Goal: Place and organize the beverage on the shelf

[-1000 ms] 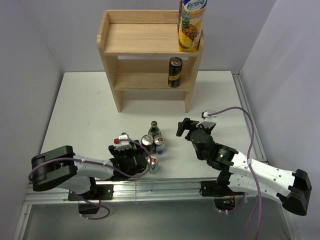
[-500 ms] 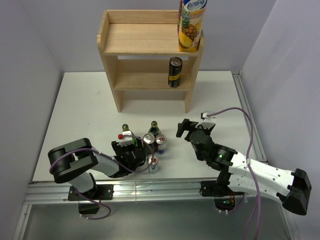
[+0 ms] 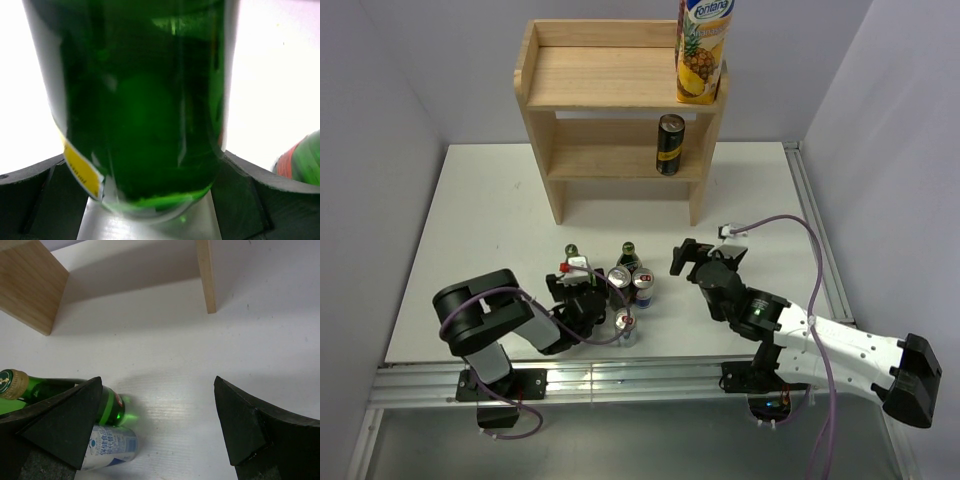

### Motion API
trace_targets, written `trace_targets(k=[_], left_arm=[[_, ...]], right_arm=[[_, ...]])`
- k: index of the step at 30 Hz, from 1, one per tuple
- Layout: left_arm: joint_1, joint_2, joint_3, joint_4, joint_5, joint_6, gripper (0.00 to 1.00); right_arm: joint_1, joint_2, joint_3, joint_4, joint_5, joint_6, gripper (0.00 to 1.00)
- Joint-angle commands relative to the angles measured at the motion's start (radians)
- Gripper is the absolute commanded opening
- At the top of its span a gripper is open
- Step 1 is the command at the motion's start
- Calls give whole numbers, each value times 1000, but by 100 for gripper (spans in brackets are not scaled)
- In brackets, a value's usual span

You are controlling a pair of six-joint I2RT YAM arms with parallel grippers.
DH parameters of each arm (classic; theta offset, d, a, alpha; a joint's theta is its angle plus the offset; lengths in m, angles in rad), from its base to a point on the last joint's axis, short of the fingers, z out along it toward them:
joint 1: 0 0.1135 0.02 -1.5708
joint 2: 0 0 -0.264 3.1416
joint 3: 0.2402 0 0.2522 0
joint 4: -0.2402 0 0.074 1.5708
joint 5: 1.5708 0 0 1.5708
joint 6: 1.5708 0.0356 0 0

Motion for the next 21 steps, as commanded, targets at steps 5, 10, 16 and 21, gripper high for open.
trace_targets(k=[5, 10, 16, 21], left_arm=[[35, 98, 11, 260, 1, 144, 91], [51, 144, 28, 318, -16, 172, 83], [63, 187, 40, 372, -26, 191, 72], [67, 172, 43, 332, -34, 166, 24]], right_arm=[[8, 36, -18, 72, -1, -3, 100], [8, 40, -17, 72, -4, -11, 100], [10, 48, -21, 72, -13, -10, 99], [17, 56, -23, 72, -15, -7, 97]])
